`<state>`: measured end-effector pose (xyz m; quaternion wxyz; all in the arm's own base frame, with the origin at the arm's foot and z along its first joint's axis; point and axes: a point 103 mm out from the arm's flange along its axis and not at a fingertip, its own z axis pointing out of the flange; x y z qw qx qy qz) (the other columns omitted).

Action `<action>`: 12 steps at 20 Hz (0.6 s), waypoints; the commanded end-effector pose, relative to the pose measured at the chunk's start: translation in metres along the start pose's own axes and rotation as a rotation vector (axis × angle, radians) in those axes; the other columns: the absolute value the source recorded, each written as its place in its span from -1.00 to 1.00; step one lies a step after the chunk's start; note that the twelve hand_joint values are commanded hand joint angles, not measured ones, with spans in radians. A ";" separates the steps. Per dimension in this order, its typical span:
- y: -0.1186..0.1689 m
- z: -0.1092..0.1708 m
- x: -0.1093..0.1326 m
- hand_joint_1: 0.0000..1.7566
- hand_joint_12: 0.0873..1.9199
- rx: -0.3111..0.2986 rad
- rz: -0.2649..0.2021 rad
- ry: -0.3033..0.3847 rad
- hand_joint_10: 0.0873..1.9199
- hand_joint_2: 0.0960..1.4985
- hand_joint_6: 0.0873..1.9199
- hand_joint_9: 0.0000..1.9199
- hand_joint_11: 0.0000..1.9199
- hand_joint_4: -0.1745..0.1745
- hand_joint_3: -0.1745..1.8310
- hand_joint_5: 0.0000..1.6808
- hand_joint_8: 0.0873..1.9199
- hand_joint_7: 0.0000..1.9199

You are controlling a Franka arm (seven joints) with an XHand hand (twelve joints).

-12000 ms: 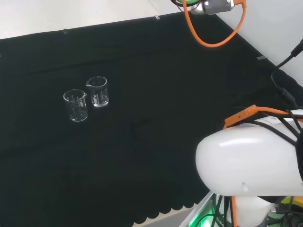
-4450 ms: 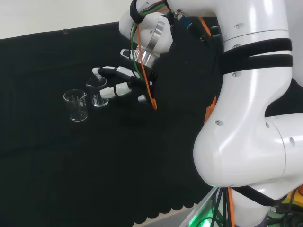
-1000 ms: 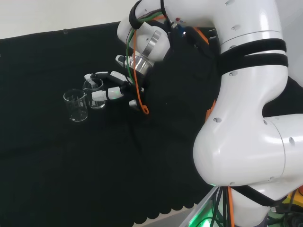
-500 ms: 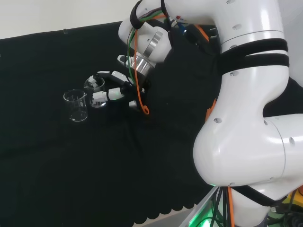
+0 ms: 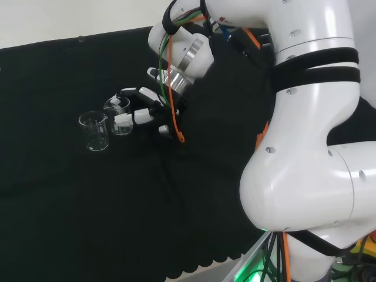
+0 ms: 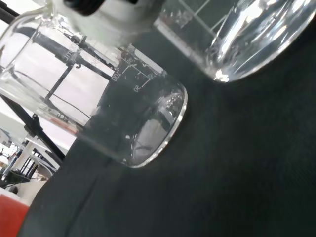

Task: Pick up the beaker on the right.

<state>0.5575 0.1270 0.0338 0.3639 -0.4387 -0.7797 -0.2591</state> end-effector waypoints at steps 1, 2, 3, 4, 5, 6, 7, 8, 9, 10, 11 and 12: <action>0.004 -0.015 0.008 0.46 -0.08 -0.025 -0.006 -0.022 -0.18 0.40 -0.20 0.27 0.08 -0.10 -1.00 0.34 -0.68 0.45; 0.004 -0.018 0.009 0.46 -0.09 -0.028 -0.010 -0.027 -0.18 0.40 -0.22 0.28 0.09 -0.12 -1.00 0.34 -0.69 0.46; 0.004 -0.021 0.010 0.46 -0.10 -0.032 -0.013 -0.035 -0.17 0.40 -0.23 0.29 0.10 -0.13 -1.00 0.35 -0.70 0.46; 0.004 -0.024 0.012 0.46 -0.10 -0.036 -0.016 -0.044 -0.17 0.39 -0.23 0.29 0.10 -0.14 -1.00 0.35 -0.70 0.47; 0.004 -0.027 0.013 0.46 -0.10 -0.040 -0.019 -0.052 -0.17 0.39 -0.24 0.30 0.10 -0.16 -1.00 0.35 -0.70 0.47; 0.004 -0.030 0.014 0.46 -0.10 -0.043 -0.020 -0.063 -0.16 0.39 -0.25 0.30 0.10 -0.18 -1.00 0.36 -0.70 0.47; 0.003 -0.033 0.015 0.47 -0.10 -0.043 -0.022 -0.072 -0.16 0.39 -0.26 0.31 0.10 -0.20 -1.00 0.36 -0.70 0.47; 0.002 -0.036 0.016 0.47 -0.11 -0.041 -0.024 -0.081 -0.15 0.39 -0.27 0.31 0.10 -0.22 -1.00 0.36 -0.69 0.48; 0.002 -0.039 0.017 0.47 -0.11 -0.038 -0.026 -0.094 -0.15 0.39 -0.28 0.32 0.10 -0.24 -1.00 0.37 -0.69 0.48; 0.001 -0.043 0.018 0.47 -0.11 -0.035 -0.027 -0.103 -0.15 0.39 -0.29 0.33 0.11 -0.26 -1.00 0.37 -0.69 0.48; 0.000 -0.046 0.018 0.47 -0.11 -0.033 -0.026 -0.112 -0.14 0.38 -0.29 0.33 0.11 -0.28 -1.00 0.37 -0.69 0.48; -0.001 -0.050 0.019 0.47 -0.11 -0.032 -0.024 -0.122 -0.14 0.38 -0.30 0.34 0.11 -0.29 -1.00 0.37 -0.69 0.48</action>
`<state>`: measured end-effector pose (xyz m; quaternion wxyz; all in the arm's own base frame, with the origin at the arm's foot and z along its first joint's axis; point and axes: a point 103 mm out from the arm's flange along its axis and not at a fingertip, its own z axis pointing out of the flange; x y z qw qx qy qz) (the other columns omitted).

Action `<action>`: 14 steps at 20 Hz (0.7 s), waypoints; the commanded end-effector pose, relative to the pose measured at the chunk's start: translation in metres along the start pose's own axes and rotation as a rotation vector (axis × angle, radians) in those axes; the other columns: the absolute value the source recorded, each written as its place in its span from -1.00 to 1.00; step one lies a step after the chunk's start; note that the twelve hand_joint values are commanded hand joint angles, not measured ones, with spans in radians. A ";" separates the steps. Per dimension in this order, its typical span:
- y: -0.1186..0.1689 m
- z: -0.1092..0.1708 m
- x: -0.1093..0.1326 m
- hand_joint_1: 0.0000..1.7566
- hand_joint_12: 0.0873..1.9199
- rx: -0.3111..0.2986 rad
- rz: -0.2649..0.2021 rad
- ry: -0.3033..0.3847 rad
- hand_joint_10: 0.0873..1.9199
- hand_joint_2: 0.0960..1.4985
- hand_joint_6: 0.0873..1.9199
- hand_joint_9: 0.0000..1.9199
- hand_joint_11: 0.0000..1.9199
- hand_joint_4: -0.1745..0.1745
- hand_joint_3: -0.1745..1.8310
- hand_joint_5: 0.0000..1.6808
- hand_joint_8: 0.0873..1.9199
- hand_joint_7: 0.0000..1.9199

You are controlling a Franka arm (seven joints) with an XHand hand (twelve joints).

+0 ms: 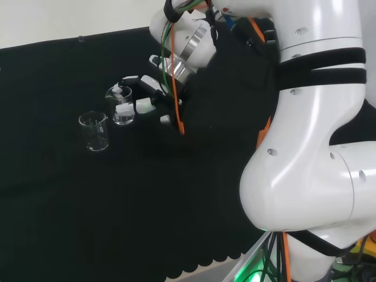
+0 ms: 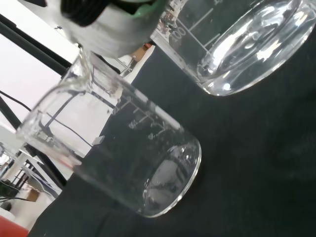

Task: Pick up the beaker on the right.

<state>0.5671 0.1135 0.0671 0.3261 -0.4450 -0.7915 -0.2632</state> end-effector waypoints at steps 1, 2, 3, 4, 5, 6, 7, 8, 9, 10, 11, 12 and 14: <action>-0.005 -0.020 0.003 0.47 -0.11 0.010 -0.002 -0.065 -0.14 0.38 -0.30 0.34 0.11 -0.31 -1.00 0.37 -0.68 0.48; -0.006 -0.023 0.004 0.47 -0.11 0.015 -0.001 -0.074 -0.14 0.38 -0.31 0.35 0.11 -0.33 -1.00 0.38 -0.68 0.48; -0.007 -0.025 0.005 0.47 -0.11 0.017 -0.001 -0.084 -0.14 0.38 -0.31 0.35 0.11 -0.35 -1.00 0.38 -0.68 0.48; -0.008 -0.028 0.006 0.47 -0.11 0.017 0.001 -0.091 -0.14 0.38 -0.32 0.36 0.11 -0.36 -1.00 0.38 -0.68 0.48; -0.009 -0.030 0.008 0.47 -0.11 0.018 0.002 -0.097 -0.14 0.38 -0.32 0.36 0.11 -0.36 -1.00 0.38 -0.68 0.49; -0.010 -0.033 0.009 0.47 -0.11 0.019 0.002 -0.102 -0.14 0.38 -0.32 0.36 0.11 -0.37 -1.00 0.38 -0.68 0.49; -0.011 -0.035 0.010 0.47 -0.11 0.021 0.003 -0.106 -0.14 0.38 -0.32 0.37 0.11 -0.37 -1.00 0.38 -0.68 0.49; -0.012 -0.037 0.012 0.47 -0.11 0.022 0.003 -0.110 -0.14 0.38 -0.33 0.37 0.11 -0.37 -1.00 0.38 -0.68 0.49; -0.013 -0.038 0.013 0.47 -0.11 0.024 0.002 -0.114 -0.14 0.38 -0.33 0.37 0.11 -0.37 -1.00 0.38 -0.68 0.49; -0.013 -0.039 0.015 0.47 -0.11 0.026 0.002 -0.118 -0.14 0.38 -0.33 0.37 0.11 -0.38 -1.00 0.38 -0.68 0.49; -0.014 -0.041 0.016 0.47 -0.11 0.028 0.001 -0.122 -0.14 0.38 -0.33 0.37 0.11 -0.38 -1.00 0.38 -0.68 0.49; -0.014 -0.042 0.018 0.47 -0.11 0.029 0.001 -0.125 -0.14 0.38 -0.33 0.37 0.11 -0.38 -1.00 0.38 -0.68 0.49; -0.015 -0.045 0.021 0.47 -0.11 0.032 0.000 -0.134 -0.14 0.38 -0.33 0.37 0.11 -0.39 -1.00 0.38 -0.68 0.49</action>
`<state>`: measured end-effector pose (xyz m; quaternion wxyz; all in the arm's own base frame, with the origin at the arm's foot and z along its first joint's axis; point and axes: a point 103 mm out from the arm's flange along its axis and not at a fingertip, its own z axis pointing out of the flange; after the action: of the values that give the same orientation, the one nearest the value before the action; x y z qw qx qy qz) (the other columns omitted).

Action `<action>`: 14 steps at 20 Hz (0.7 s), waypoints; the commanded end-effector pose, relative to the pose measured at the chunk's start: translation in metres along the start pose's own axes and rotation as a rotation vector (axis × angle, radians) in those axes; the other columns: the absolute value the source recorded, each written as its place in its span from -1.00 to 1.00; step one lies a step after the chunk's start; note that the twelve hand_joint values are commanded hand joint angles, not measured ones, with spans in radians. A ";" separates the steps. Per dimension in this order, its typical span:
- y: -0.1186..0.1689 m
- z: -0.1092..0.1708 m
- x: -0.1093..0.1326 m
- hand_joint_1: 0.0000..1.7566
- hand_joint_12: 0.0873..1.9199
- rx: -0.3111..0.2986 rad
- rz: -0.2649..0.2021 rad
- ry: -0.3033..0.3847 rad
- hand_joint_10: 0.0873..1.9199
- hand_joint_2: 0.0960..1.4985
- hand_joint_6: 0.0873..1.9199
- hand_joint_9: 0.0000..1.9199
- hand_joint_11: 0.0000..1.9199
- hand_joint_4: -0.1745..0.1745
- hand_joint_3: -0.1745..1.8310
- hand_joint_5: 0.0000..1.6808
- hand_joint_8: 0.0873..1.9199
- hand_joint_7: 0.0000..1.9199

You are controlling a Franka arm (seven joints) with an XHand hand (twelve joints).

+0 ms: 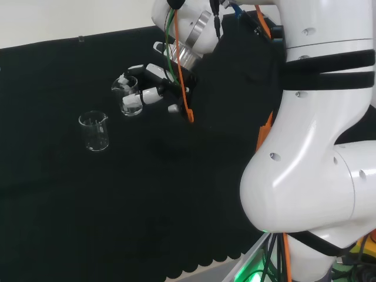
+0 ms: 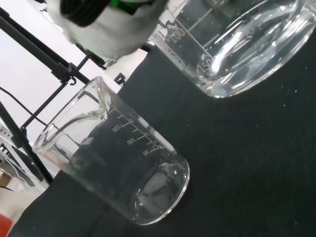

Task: Pick up the beaker on the right.

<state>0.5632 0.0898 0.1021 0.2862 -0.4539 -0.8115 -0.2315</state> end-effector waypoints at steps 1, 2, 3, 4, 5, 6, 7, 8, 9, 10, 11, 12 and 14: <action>-0.006 -0.008 0.007 0.47 -0.11 0.016 0.003 -0.030 -0.14 0.38 -0.33 0.37 0.11 -0.39 -1.00 0.38 -0.68 0.49; -0.007 -0.009 0.008 0.47 -0.11 0.018 0.002 -0.034 -0.14 0.38 -0.33 0.37 0.11 -0.39 -1.00 0.38 -0.68 0.49; -0.007 -0.011 0.010 0.47 -0.11 0.020 0.001 -0.039 -0.14 0.38 -0.33 0.37 0.11 -0.39 -1.00 0.38 -0.68 0.49; -0.008 -0.012 0.012 0.47 -0.12 0.022 -0.002 -0.048 -0.14 0.38 -0.33 0.37 0.11 -0.39 -1.00 0.38 -0.68 0.49; -0.009 -0.014 0.014 0.47 -0.12 0.024 -0.006 -0.060 -0.14 0.38 -0.33 0.38 0.11 -0.38 -1.00 0.38 -0.68 0.49; -0.010 -0.016 0.016 0.47 -0.12 0.024 -0.007 -0.070 -0.14 0.38 -0.33 0.38 0.11 -0.38 -1.00 0.38 -0.68 0.49; -0.008 -0.014 0.019 0.47 -0.12 0.032 -0.005 -0.086 -0.14 0.38 -0.33 0.38 0.11 -0.38 -1.00 0.38 -0.68 0.49; -0.004 -0.010 0.023 0.47 -0.12 0.039 -0.004 -0.095 -0.14 0.38 -0.33 0.38 0.11 -0.39 -1.00 0.38 -0.68 0.49; -0.003 -0.011 0.025 0.47 -0.12 0.040 -0.006 -0.097 -0.14 0.38 -0.33 0.38 0.11 -0.39 -1.00 0.38 -0.68 0.49; -0.005 -0.015 0.025 0.47 -0.12 0.036 -0.010 -0.096 -0.14 0.38 -0.33 0.38 0.11 -0.39 -1.00 0.38 -0.68 0.49; -0.008 -0.020 0.025 0.47 -0.12 0.034 -0.013 -0.098 -0.14 0.38 -0.33 0.38 0.11 -0.39 -1.00 0.38 -0.68 0.49; -0.010 -0.024 0.025 0.47 -0.12 0.032 -0.014 -0.101 -0.14 0.38 -0.33 0.38 0.11 -0.39 -1.00 0.38 -0.68 0.49; -0.014 -0.029 0.025 0.47 -0.12 0.035 -0.012 -0.111 -0.14 0.38 -0.33 0.38 0.11 -0.40 -1.00 0.38 -0.68 0.49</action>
<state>0.5517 0.0952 0.1289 0.2594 -0.4520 -0.8297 -0.2002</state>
